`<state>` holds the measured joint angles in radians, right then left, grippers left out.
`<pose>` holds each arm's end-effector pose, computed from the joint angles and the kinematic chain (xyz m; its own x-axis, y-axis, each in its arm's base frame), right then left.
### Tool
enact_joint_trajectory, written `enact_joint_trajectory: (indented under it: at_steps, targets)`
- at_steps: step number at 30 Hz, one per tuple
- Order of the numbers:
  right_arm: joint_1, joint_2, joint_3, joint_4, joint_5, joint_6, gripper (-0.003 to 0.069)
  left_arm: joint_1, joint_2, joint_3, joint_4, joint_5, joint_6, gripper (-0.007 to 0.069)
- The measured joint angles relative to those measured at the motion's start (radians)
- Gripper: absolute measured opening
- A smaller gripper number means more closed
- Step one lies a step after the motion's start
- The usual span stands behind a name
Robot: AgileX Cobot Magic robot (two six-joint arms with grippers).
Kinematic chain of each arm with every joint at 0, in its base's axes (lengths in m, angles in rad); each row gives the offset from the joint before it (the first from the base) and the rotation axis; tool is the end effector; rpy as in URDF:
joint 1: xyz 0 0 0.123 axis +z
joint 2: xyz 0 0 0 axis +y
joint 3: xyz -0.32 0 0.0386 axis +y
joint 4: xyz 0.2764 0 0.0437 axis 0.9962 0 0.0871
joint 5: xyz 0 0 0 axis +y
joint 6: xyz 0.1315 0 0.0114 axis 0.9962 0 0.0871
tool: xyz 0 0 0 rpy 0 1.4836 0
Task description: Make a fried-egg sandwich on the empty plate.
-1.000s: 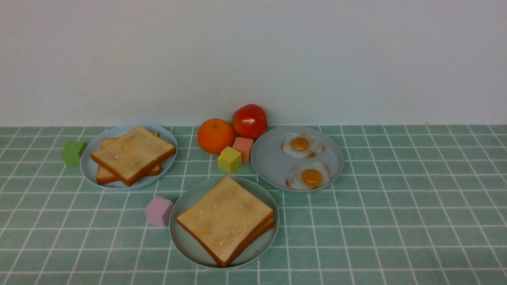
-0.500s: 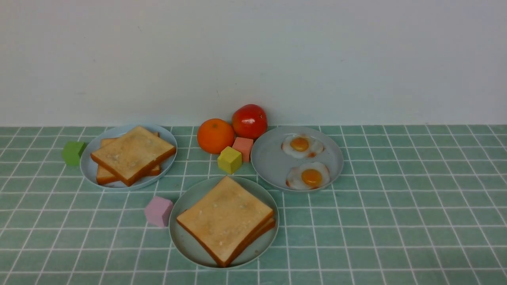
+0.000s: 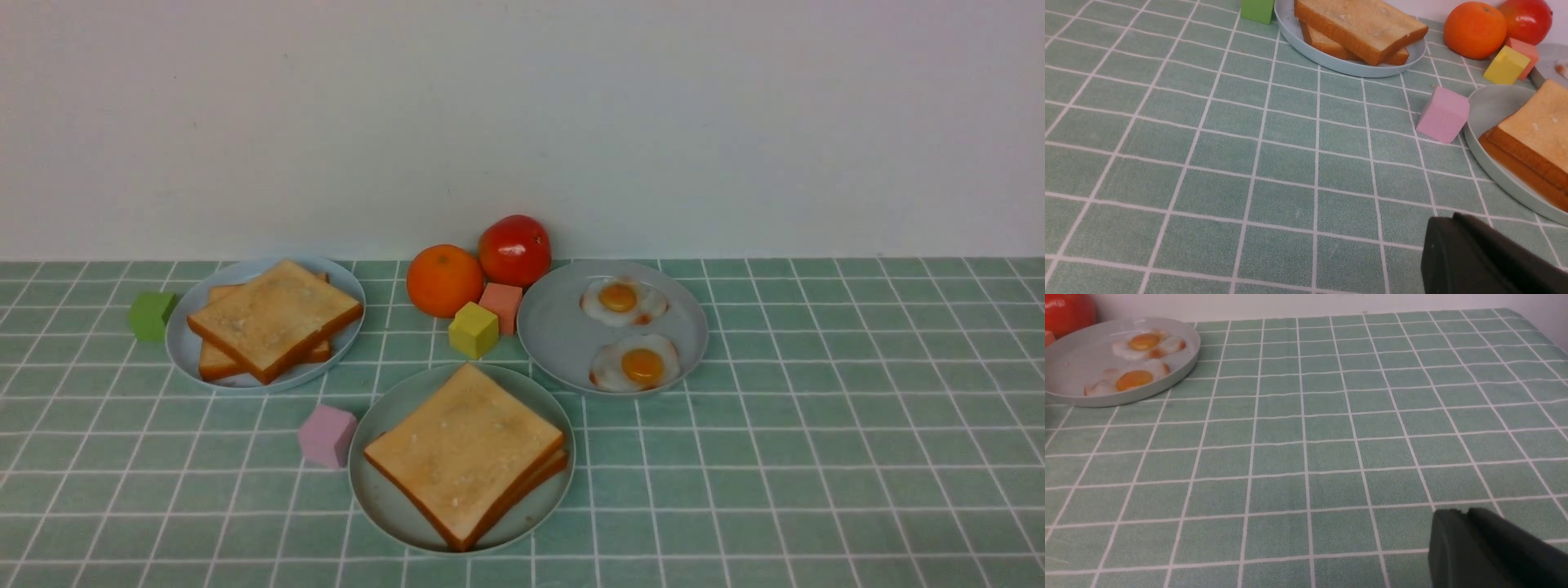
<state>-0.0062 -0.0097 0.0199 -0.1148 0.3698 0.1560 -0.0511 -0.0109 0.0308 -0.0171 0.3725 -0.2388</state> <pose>0.0828 -0.0060 0.1615 -0.2839 0.0506 -0.9575 0.0598 0.9976 0.0350 0.0825 -0.0050 0.1566 -0.3047 -0.2367 -0.9226 -0.0204 0.9700 -0.2422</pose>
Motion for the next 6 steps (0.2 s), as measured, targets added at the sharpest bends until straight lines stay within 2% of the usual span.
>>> enact_joint_trajectory:
  at_steps: [6]
  targets:
    - [0.0, 0.0, 0.0, 0.0, 0.0, 0.0, 0.0068, 0.0, 0.0, 0.0, 0.0, 0.0, 0.0, 0.0004]
